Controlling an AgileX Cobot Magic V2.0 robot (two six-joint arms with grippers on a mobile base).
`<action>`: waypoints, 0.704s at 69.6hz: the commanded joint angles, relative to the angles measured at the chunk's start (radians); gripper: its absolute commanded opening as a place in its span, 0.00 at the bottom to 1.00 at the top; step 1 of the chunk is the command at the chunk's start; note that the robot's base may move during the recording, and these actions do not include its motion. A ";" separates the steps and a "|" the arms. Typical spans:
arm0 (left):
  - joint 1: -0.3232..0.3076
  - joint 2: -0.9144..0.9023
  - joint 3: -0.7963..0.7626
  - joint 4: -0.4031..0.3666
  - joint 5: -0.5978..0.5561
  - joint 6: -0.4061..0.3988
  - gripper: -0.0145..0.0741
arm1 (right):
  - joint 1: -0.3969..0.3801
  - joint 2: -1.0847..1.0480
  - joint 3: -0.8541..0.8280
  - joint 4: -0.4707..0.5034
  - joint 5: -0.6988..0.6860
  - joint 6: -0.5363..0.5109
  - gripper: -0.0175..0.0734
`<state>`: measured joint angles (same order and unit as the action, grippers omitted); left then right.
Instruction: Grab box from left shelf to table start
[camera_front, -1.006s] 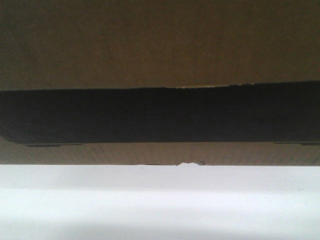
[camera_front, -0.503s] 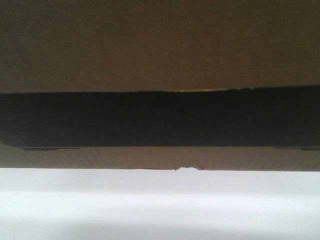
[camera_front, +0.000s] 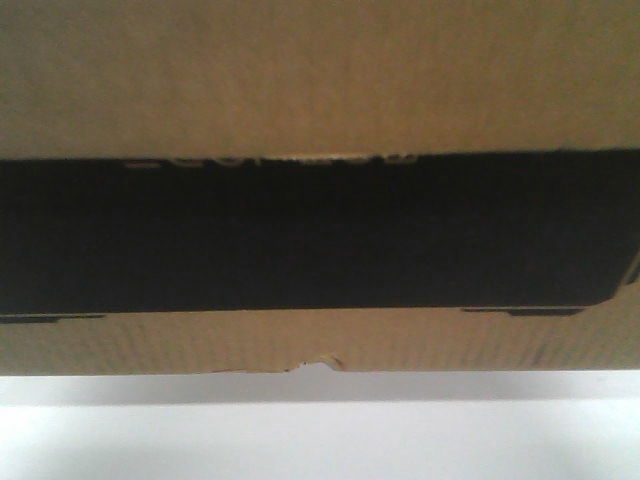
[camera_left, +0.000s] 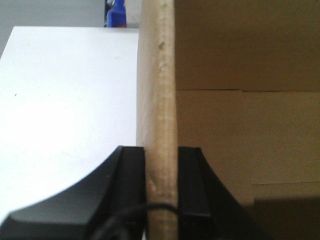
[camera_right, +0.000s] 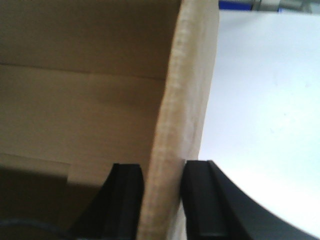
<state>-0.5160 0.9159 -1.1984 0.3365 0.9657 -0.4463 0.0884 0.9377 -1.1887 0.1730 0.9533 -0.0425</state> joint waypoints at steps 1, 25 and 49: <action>0.020 0.057 -0.048 -0.060 -0.177 -0.008 0.06 | -0.001 0.053 -0.047 0.074 -0.129 0.012 0.25; 0.227 0.291 -0.048 -0.235 -0.274 0.056 0.06 | -0.001 0.233 -0.047 0.074 -0.271 -0.014 0.25; 0.232 0.432 -0.050 -0.244 -0.306 0.058 0.06 | -0.001 0.372 -0.047 0.074 -0.307 -0.039 0.25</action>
<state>-0.2763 1.3575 -1.2043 0.1421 0.7612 -0.3695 0.0825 1.3200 -1.1893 0.1667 0.7744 -0.0888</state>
